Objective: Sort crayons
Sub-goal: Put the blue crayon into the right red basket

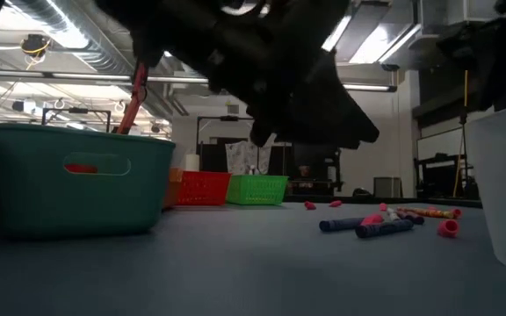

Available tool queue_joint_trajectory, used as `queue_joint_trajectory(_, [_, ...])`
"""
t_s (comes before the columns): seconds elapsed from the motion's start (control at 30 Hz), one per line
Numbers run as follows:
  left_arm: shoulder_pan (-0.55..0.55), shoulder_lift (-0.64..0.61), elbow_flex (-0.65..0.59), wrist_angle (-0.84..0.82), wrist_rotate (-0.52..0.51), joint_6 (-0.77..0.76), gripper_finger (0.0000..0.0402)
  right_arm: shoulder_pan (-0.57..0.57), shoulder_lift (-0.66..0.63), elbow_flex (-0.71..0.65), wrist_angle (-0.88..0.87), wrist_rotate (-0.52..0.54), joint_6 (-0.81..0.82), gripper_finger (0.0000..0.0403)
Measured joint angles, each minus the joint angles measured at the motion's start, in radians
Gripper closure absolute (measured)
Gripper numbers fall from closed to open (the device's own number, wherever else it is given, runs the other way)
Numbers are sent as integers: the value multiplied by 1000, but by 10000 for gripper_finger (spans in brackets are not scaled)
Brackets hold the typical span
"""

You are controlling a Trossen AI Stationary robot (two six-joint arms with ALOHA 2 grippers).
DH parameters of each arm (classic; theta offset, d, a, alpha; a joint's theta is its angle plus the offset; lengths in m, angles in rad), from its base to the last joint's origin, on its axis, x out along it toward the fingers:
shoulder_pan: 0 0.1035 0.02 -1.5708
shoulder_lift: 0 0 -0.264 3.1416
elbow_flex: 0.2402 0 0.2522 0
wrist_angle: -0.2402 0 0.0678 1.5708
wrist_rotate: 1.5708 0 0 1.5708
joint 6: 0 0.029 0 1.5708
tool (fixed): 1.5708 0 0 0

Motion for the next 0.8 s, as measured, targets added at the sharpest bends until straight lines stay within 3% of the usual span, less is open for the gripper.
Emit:
queue_joint_trajectory(0.27, [4,-1,193,-377,-5,-13,292,-95,1,-19,6,0,-22,295])
queue_joint_trajectory(0.8, [5,113,200,-453,3,-115,292,-191,1,-19,38,-12,-58,295])
